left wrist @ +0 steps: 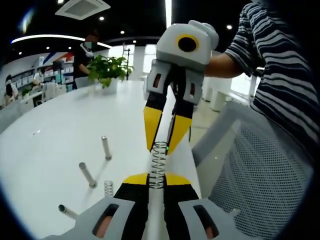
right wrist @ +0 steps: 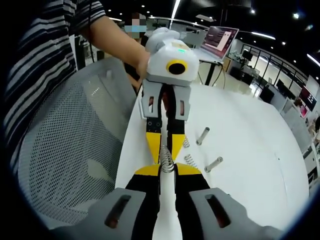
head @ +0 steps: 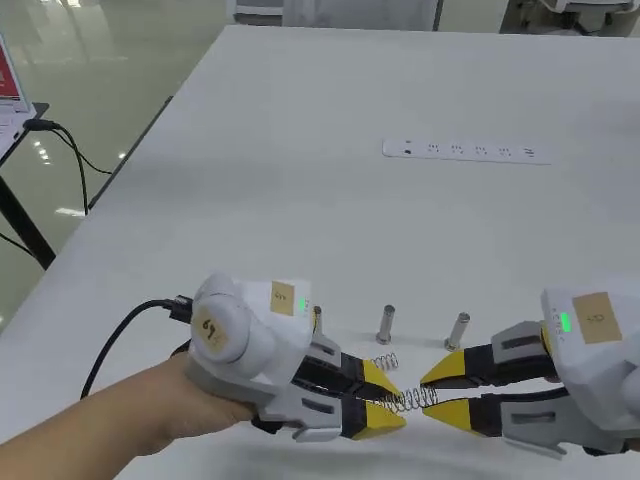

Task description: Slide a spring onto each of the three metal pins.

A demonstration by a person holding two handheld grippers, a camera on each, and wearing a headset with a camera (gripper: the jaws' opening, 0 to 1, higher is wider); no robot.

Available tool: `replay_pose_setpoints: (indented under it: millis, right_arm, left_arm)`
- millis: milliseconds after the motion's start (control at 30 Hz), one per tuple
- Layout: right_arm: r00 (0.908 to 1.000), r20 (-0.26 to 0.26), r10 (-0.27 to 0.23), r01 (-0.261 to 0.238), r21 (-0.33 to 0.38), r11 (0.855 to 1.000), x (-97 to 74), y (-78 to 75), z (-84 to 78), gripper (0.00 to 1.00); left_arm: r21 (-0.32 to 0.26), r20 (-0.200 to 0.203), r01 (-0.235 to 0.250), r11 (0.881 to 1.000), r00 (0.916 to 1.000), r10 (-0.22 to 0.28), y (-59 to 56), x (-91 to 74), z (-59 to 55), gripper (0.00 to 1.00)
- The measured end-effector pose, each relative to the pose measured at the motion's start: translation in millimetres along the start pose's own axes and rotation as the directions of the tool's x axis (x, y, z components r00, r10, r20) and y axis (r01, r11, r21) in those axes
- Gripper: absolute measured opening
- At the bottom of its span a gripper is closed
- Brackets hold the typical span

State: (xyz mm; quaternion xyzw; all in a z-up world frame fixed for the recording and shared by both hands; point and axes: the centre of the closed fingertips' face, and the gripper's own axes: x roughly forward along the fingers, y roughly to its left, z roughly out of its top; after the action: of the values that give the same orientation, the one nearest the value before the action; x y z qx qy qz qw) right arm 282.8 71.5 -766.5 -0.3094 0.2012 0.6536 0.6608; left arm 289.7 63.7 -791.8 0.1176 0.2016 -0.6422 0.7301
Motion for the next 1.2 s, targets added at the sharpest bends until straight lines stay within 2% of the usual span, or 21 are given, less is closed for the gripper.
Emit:
replay_pose_setpoints:
  millis: [400,600,900,1200]
  right_arm:
    - [0.9991,0.041,0.007,-0.008,0.015,1.000,1.6,0.4,10.4,0.07]
    - [0.9948,0.102,0.005,-0.011,0.058,0.998,4.3,0.6,22.2,0.07]
    - [0.9906,0.136,-0.012,0.009,0.020,1.000,9.1,0.2,31.7,0.07]
    - [0.9904,0.138,-0.008,0.009,-0.011,1.000,9.6,2.2,29.8,0.07]
  left_arm:
    - [0.001,-0.005,-0.004,1.000,1.0000,0.004,-0.5,1.8,-0.8,0.02]
    - [0.004,0.004,-0.002,1.000,1.0000,0.002,-1.8,2.8,1.3,0.02]
    - [0.003,0.014,-0.011,1.000,0.9998,0.011,-2.9,5.5,5.4,0.02]
    - [0.006,-0.001,-0.013,1.000,0.9999,0.013,-4.1,5.1,1.1,0.02]
